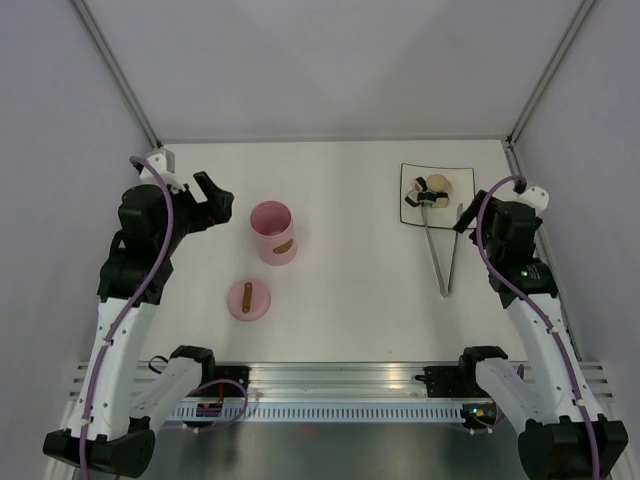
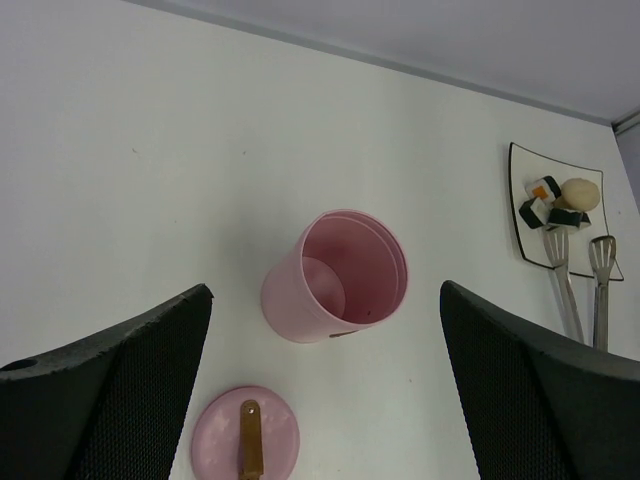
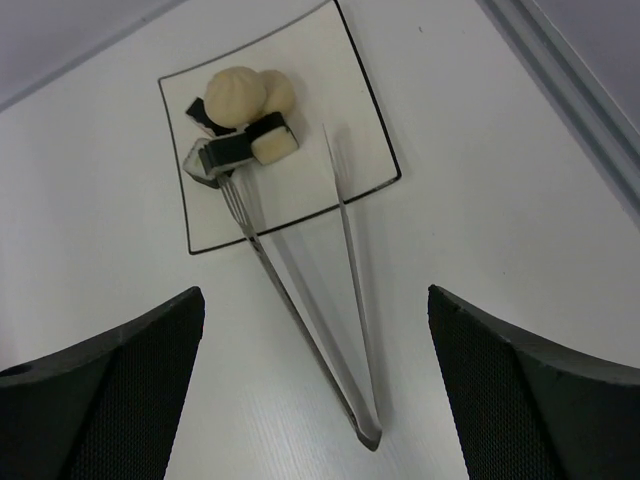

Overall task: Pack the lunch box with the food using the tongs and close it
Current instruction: Pick up the clamp from the plate.

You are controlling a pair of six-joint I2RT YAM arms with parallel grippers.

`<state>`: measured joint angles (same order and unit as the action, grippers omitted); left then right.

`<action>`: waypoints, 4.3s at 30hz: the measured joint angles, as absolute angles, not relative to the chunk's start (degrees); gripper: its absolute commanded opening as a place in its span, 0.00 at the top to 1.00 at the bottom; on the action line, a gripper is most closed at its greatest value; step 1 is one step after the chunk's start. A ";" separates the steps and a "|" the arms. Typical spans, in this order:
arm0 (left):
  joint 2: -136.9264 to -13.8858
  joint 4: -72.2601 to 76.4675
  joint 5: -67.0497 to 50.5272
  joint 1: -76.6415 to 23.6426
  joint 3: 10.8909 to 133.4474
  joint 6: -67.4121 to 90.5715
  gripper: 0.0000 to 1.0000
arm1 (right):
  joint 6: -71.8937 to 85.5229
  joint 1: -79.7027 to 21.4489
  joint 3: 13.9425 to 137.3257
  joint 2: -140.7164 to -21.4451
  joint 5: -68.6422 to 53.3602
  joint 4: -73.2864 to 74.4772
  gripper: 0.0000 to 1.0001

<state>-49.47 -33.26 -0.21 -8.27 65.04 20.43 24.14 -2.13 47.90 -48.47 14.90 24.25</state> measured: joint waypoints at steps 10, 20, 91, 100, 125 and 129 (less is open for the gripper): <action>-48.99 -33.80 -2.26 -8.27 65.21 19.94 0.00 | 26.17 -2.13 36.36 -50.70 16.08 18.06 0.02; -50.87 -34.06 -5.26 -8.27 63.59 19.20 0.00 | 26.06 -2.13 32.08 -62.00 12.19 12.12 0.02; -48.90 -33.98 -6.24 -8.27 60.53 16.34 0.00 | 17.02 -3.92 48.38 -76.27 1.67 17.69 0.43; -47.46 -33.98 -6.22 -8.27 59.86 16.34 0.00 | 18.20 -4.01 49.34 -74.63 0.19 21.06 0.43; -47.62 -33.98 -6.39 -8.27 59.81 16.34 0.00 | 19.77 -4.01 50.94 -76.03 -2.66 18.94 0.40; -47.62 -33.95 -6.39 -8.27 59.81 16.34 0.00 | 21.23 -4.01 50.94 -76.05 -2.96 17.04 0.40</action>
